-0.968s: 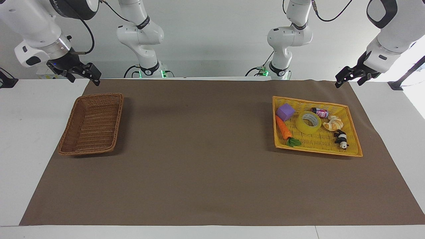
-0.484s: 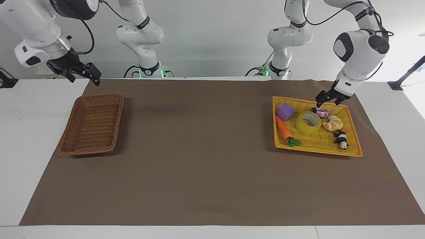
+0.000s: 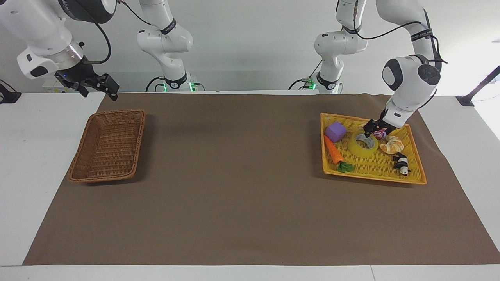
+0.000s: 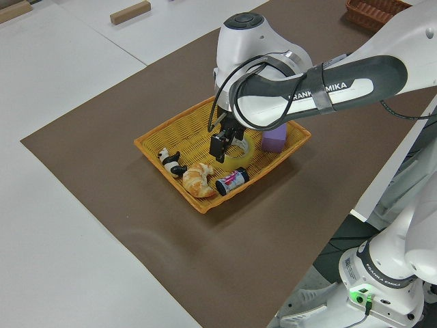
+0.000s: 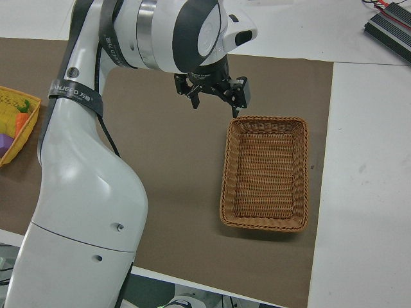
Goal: Move tape to another basket
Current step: 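Move the left gripper down toward the yellow tape roll in the tray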
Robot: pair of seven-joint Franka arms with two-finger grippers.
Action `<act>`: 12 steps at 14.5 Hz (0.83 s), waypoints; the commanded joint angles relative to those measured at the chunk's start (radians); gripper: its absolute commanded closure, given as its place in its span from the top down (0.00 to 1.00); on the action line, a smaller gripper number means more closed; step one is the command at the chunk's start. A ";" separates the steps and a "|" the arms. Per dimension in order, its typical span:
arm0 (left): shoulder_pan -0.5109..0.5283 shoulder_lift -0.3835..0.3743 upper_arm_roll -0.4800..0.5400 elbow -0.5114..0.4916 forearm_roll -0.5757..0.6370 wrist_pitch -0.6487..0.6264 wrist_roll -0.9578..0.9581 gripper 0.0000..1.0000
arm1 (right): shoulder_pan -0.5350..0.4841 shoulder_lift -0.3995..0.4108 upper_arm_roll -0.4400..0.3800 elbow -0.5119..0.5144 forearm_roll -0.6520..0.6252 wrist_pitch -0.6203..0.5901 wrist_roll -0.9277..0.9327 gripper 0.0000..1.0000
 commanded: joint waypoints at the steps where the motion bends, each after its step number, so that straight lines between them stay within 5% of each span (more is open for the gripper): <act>1: 0.003 -0.004 -0.002 -0.049 0.014 0.074 -0.010 1.00 | -0.004 -0.020 0.003 -0.026 -0.010 0.009 -0.027 0.99; 12: 0.012 0.061 -0.004 -0.096 0.015 0.196 -0.007 1.00 | -0.003 -0.020 0.003 -0.025 -0.010 0.009 -0.027 0.99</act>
